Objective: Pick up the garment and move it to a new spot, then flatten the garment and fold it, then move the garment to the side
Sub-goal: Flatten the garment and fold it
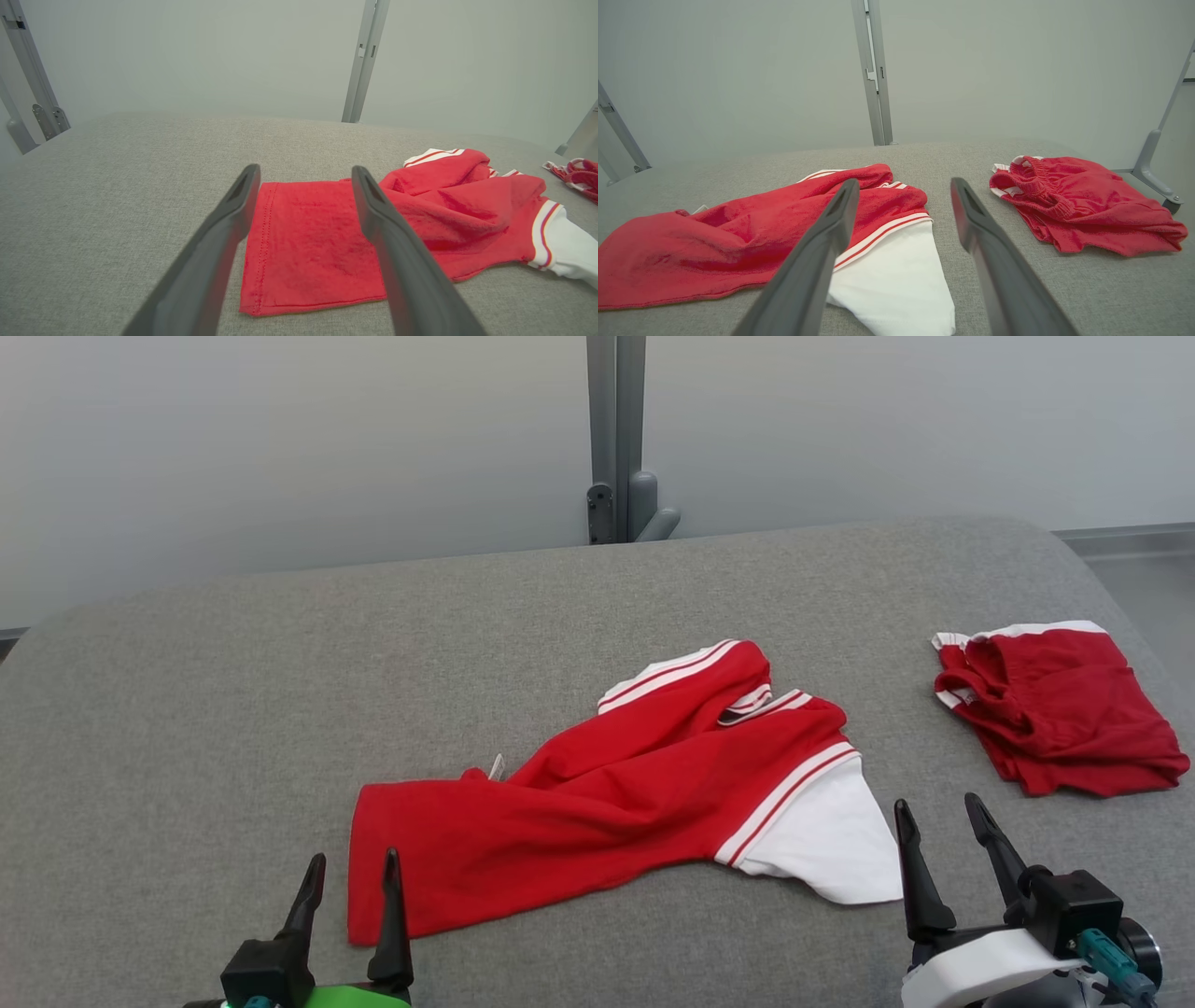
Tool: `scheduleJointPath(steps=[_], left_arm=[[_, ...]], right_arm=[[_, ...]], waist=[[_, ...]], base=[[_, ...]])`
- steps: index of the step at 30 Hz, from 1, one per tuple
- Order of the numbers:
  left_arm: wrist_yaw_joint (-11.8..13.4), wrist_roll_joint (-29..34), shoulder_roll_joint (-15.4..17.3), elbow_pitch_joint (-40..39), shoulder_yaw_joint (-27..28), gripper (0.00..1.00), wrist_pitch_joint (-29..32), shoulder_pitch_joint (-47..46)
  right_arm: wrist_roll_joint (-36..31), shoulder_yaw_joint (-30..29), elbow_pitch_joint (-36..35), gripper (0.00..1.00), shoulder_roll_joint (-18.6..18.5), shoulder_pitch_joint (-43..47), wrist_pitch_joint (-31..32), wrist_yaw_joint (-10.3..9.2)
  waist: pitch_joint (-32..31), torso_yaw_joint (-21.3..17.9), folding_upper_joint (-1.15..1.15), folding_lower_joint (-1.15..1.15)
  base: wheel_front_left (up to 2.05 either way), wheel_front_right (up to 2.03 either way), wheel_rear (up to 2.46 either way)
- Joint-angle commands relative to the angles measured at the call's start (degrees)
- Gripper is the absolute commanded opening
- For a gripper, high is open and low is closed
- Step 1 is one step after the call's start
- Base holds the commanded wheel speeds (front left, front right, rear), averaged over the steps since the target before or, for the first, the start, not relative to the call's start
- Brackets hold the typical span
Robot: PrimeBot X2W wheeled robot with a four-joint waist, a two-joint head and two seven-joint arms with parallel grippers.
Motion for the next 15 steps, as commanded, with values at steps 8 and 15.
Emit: scheduleJointPath(steps=[8,15], left_arm=[[0.5,-0.4,0.0,0.3,-0.3,1.00,-0.2,-0.9],[0.9,-0.6,0.0,0.0,-0.4,1.00,-0.2,-1.4]], right_arm=[[-0.6,0.2,0.7,1.00,0.0,-1.5,-0.3,-0.03],[-0.9,0.7,1.1,1.00,0.0,-2.4,-0.3,-0.03]], waist=[[0.7,0.3,0.00,0.00],[1.4,0.7,0.00,0.00]], base=[[0.00,0.00,0.00],[0.00,0.00,0.00]])
